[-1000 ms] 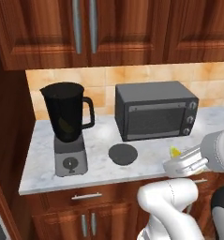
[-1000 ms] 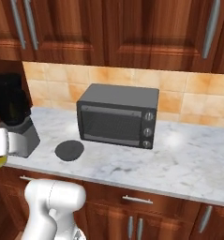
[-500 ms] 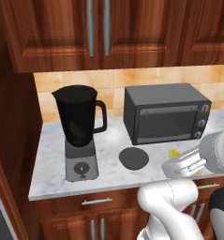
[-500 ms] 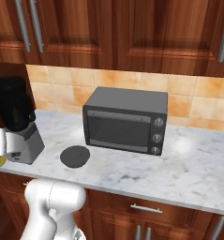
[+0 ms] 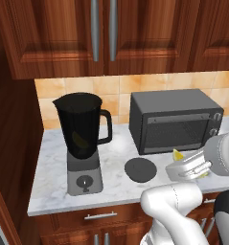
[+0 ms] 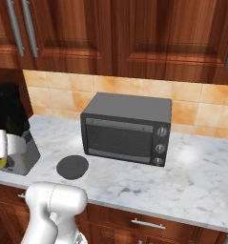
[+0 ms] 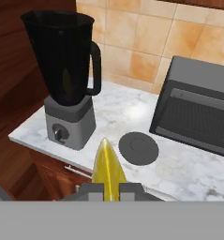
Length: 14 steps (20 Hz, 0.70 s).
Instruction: Grab the lemon wedges from the fridge, place them in the blender, close the lid, and turn on the blender to create a marinade.
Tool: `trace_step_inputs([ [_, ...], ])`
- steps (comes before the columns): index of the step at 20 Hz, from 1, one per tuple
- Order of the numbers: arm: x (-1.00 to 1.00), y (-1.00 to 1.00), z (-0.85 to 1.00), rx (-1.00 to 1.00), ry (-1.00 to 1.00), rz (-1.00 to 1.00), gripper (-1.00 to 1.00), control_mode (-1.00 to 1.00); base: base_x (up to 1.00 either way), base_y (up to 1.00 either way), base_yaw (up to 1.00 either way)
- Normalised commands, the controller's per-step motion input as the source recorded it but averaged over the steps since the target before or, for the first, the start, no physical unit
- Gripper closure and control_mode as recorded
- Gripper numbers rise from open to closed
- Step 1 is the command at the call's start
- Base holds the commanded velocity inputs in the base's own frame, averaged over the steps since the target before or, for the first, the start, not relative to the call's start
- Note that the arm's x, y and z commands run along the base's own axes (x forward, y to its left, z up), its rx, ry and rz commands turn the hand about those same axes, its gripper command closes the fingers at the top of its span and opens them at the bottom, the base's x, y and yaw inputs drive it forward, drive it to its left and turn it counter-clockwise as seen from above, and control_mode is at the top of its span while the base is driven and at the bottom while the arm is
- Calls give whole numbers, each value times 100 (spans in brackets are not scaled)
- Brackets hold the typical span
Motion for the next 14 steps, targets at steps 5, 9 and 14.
trace_step_inputs([
  [5, 4, 16, 75, 1, 0, 5, 100, -100, 0, 0, 0],
  [9, 27, 35, 98, 2, -6, 4, 100, -100, 0, 0, 0],
  [14, 63, 51, 85, 1, -3, 5, 100, -100, 0, 0, 0],
])
